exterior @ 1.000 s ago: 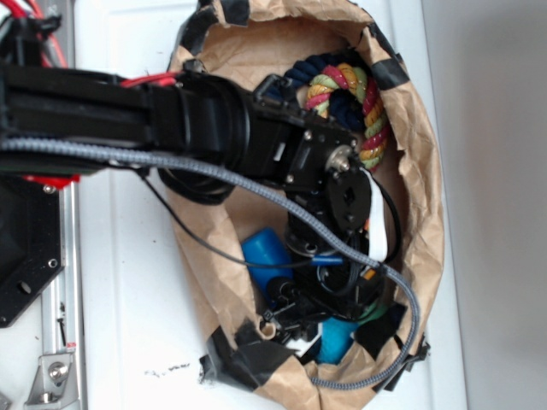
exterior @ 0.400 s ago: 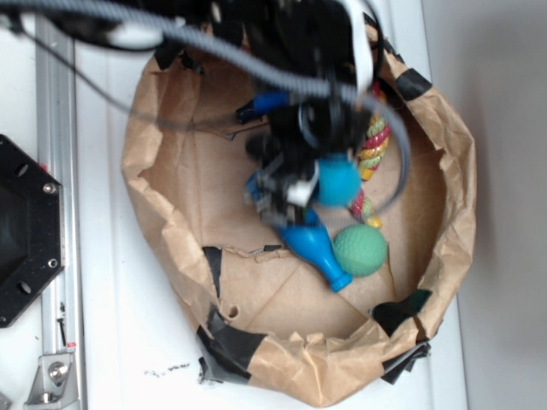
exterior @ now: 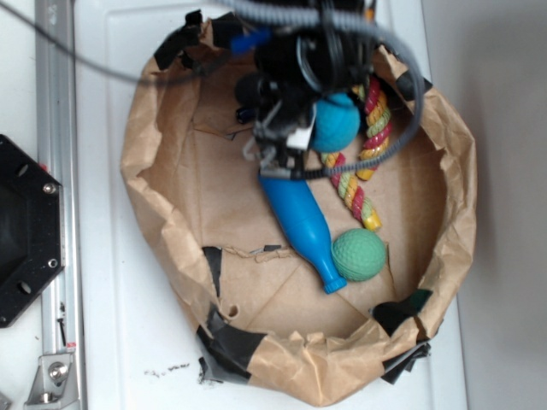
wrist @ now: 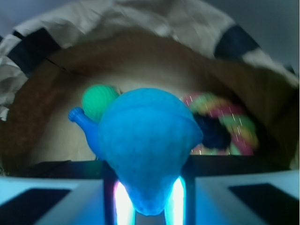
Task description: Grab the blue ball.
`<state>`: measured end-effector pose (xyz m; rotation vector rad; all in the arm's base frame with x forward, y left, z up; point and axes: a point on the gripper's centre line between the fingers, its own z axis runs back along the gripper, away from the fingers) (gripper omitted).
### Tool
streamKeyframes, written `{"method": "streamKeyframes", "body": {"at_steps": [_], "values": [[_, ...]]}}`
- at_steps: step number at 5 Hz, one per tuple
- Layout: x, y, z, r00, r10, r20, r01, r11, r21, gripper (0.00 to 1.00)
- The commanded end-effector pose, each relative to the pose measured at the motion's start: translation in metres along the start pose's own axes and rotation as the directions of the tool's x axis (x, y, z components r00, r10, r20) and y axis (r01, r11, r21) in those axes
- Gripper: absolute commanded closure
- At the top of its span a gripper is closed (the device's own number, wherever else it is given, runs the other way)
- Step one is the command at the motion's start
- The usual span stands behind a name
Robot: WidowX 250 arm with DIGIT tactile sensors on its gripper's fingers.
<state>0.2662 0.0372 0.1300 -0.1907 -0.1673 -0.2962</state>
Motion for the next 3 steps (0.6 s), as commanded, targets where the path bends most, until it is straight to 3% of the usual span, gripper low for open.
{"method": "streamKeyframes", "body": {"at_steps": [1, 3], "values": [[0.0135, -0.0268, 0.0311, 0.889, 0.459, 0.006, -0.457, 0.885, 0.087, 1.00], [0.0085, -0.0292, 0.0235, 0.834, 0.551, 0.027, -0.551, 0.832, 0.066, 1.00]]}}
